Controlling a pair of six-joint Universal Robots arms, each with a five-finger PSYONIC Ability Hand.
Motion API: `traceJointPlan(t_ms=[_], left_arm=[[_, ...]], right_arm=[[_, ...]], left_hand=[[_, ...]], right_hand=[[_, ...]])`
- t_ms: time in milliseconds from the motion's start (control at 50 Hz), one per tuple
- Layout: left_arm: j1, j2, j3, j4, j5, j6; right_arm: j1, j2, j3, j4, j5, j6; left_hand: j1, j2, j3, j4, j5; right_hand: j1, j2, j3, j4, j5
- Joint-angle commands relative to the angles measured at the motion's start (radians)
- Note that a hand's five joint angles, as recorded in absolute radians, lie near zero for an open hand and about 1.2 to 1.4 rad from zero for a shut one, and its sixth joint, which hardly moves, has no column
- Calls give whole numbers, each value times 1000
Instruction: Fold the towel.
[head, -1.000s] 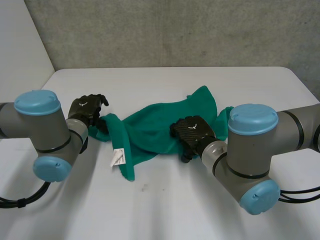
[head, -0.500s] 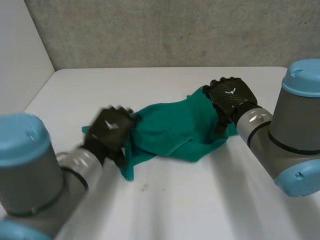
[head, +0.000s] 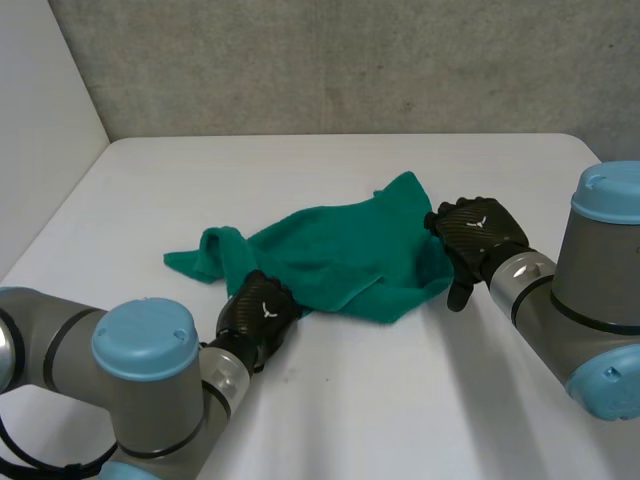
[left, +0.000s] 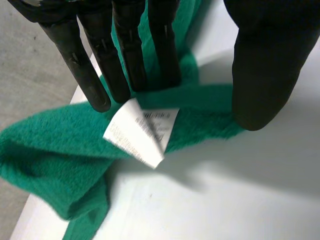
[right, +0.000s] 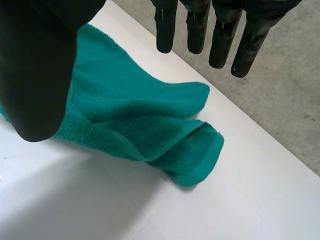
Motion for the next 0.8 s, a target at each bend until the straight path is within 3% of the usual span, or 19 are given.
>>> traceJointPlan(t_ms=[20,140,160,200,240,500,600,700,800], left_arm=[[25,-40,17,30,-29,64],[44,-42,15,33,-46,105],[48,-40,15,36,-47,111],[53,-37,17,42,-47,113],[62,-30,17,60,-47,111],[96,182,4,134,-52,74],[102,344,4,125,-50,-14],[107,443,12,123,-46,-111],[114,561,13,123,-43,-209]], right_arm=[[-17,1,6,0,-11,0],[-23,3,3,-2,-12,0],[-23,3,3,-2,-12,0],[-23,3,2,-2,-12,0],[-23,6,-3,-2,-12,0],[-83,70,-126,20,-49,6],[-121,126,-242,78,-161,4],[-142,231,-444,235,-366,4],[-141,328,-595,317,-435,4]], left_hand=[[240,242,243,243,251],[363,365,366,366,374],[558,560,562,561,569],[726,729,730,729,737],[773,776,777,776,784],[774,776,777,777,785],[774,776,777,777,785],[774,776,777,777,785],[774,776,777,777,785]], right_hand=[[-18,-41,-26,-47,-30],[-18,-41,-26,-47,-30],[-18,-41,-26,-47,-30],[-18,-41,-26,-47,-30],[-18,-41,-26,-47,-30],[-55,-78,-63,-83,-67],[-55,-78,-63,-83,-67],[-55,-78,-63,-83,-67],[-36,-59,-44,-64,-48]])
